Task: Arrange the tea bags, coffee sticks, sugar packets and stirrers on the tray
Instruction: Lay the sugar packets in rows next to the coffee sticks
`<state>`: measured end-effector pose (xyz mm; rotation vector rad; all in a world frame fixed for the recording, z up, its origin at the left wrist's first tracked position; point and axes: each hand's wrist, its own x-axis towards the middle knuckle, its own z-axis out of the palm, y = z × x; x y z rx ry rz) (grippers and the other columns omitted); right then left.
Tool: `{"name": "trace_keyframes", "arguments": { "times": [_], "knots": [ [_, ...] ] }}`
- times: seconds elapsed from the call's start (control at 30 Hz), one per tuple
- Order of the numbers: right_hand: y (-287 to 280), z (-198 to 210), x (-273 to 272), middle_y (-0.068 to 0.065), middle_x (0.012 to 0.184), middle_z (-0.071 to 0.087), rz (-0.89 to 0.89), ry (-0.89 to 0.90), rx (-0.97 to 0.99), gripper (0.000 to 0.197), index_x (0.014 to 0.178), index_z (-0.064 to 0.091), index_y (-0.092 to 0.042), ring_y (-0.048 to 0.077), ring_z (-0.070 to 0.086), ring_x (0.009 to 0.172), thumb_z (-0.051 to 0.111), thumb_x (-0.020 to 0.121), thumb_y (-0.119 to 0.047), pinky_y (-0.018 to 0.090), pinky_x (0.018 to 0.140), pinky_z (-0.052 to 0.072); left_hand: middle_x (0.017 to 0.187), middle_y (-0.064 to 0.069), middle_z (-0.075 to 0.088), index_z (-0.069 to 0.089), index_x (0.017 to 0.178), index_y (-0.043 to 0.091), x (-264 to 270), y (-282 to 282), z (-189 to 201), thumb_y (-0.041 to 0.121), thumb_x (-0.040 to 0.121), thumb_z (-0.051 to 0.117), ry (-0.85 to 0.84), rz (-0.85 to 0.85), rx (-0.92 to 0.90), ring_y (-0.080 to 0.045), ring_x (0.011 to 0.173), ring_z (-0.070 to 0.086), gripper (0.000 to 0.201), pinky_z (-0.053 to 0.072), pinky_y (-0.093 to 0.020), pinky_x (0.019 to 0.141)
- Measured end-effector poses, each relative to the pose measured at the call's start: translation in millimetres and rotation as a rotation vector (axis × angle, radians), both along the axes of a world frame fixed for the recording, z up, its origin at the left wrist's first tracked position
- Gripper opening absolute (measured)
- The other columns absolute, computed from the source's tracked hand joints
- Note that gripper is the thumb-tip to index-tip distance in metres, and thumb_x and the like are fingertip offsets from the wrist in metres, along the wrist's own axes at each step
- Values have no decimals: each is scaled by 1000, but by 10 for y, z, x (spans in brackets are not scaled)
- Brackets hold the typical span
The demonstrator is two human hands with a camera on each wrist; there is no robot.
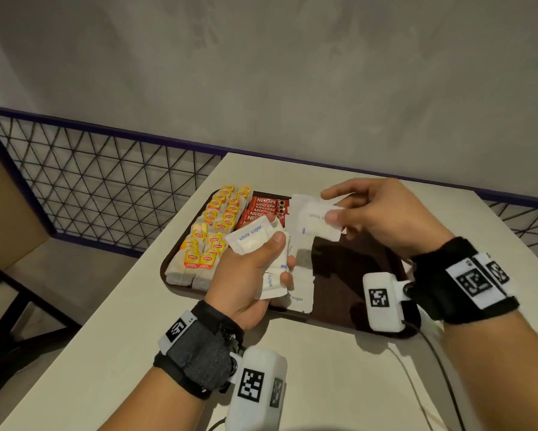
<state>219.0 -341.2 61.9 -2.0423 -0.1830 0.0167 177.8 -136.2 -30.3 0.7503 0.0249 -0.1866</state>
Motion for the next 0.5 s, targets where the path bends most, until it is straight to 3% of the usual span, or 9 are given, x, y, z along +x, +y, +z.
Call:
{"name": "trace_keyframes", "arguments": {
  "times": [0.17, 0.23, 0.3, 0.37, 0.43, 0.5],
  "knots": [
    [-150, -45, 647, 11, 83, 75, -133, 54, -206, 19, 104, 78, -11, 7, 62, 48, 81, 86, -6, 17, 47, 50, 109, -19, 57, 66, 127, 27, -17, 8, -24, 9, 92, 72, 36, -59, -2, -25, 66, 62, 40, 46, -32, 60],
    [-187, -128, 843, 8, 86, 77, -148, 121, -292, 13, 98, 79, -8, 11, 64, 54, 81, 86, -6, 19, 47, 52, 111, -19, 56, 67, 126, 29, -14, 14, -24, 9, 92, 72, 30, -81, -24, -25, 68, 62, 40, 46, -32, 59],
    [-206, -258, 981, 3, 91, 79, -137, 179, -344, 8, 92, 80, -3, 16, 67, 66, 81, 84, -3, 22, 52, 58, 110, -19, 56, 67, 127, 29, -12, 20, -18, 8, 92, 72, 20, -79, -20, -25, 69, 63, 41, 46, -32, 59],
    [-206, -391, 1072, 0, 83, 79, -117, 222, -382, 8, 89, 79, 4, 16, 67, 66, 81, 83, 0, 26, 55, 60, 107, -19, 57, 66, 128, 28, -23, 13, -4, 8, 93, 71, 18, -71, 0, -24, 65, 63, 41, 45, -34, 61],
    [-203, -479, 1163, -1, 67, 76, -118, 253, -428, 8, 88, 79, 7, 19, 68, 64, 81, 81, 3, 37, 66, 66, 104, -19, 58, 66, 126, 26, -33, 4, 10, 8, 93, 70, 11, -63, 18, -24, 65, 63, 38, 47, -32, 58],
    [-195, -505, 1254, 5, 68, 76, -135, 270, -476, 10, 89, 79, 6, 24, 72, 68, 81, 80, 4, 49, 78, 65, 103, -20, 59, 66, 124, 26, -39, 0, 16, 9, 92, 71, 13, -55, 42, -24, 65, 62, 37, 48, -32, 58]
  ]
}}
